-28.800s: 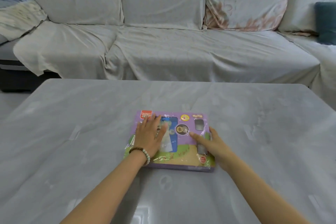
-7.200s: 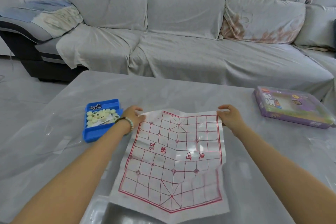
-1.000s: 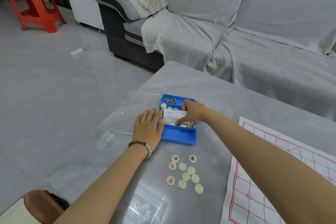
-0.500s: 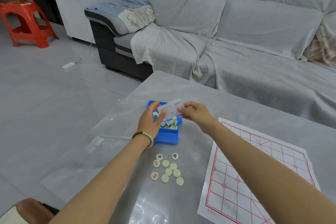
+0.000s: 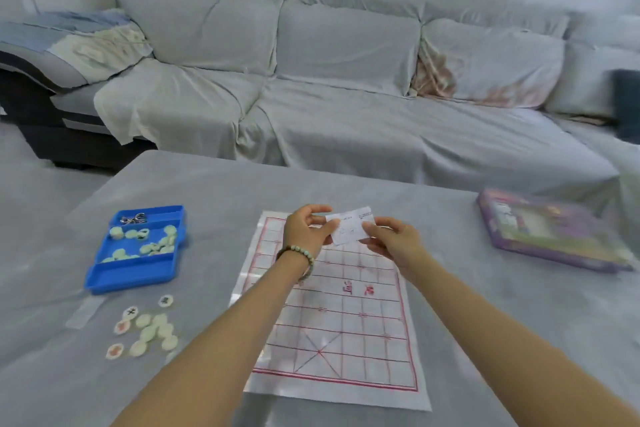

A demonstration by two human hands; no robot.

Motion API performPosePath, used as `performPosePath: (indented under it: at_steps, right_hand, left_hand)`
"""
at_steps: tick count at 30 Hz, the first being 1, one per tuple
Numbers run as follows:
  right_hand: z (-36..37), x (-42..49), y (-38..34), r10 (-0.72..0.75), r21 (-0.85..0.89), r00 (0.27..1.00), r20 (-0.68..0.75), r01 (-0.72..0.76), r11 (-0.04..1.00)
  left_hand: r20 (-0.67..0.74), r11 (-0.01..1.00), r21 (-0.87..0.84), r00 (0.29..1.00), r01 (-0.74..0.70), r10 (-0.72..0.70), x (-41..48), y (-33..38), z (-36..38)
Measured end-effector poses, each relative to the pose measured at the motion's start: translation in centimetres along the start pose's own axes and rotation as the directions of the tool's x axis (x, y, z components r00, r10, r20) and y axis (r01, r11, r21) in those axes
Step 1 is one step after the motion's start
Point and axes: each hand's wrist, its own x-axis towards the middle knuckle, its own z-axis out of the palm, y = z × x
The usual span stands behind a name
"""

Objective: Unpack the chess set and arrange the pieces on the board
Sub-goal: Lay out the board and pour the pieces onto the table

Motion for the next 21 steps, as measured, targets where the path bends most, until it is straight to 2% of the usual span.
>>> performPosePath:
  at_steps: [5,9,11,17,21]
  right_hand:
    - [-15.0,-0.9,1.9,0.049,0.054,0.97,-0.24,-0.037,0.998]
    - [-24.7,-0.8,3.5,0.107,0.114,0.878,-0.466,-0.061,0.992]
    - [-28.1,-0.2,4.5,0.13,0.09,0.831,-0.54,-0.096,0.991]
    - [-31.5,2.4,7.2,0.121,-0.095,0.782,-0.612,-0.224,0.97]
    - [-31.4,3.0,7.6,-0.099,-0.43,0.759,-0.644,-0.251,0.867]
  left_hand:
    - [0.225,0.997,-0.019,0.972,0.069,-0.063,-1.5,-1.5,14.1]
    - [0.348,0.989,0.15,0.935,0.009,-0.061,-2.6,-3.5,22.1]
    - [0.378,0.974,0.224,0.924,-0.028,-0.06,-3.0,-4.8,24.6]
    - [0.409,0.904,0.397,0.913,-0.159,-0.019,-3.0,-7.8,27.1]
    - [0.404,0.858,0.458,0.914,-0.233,0.033,-2.5,-8.5,26.5]
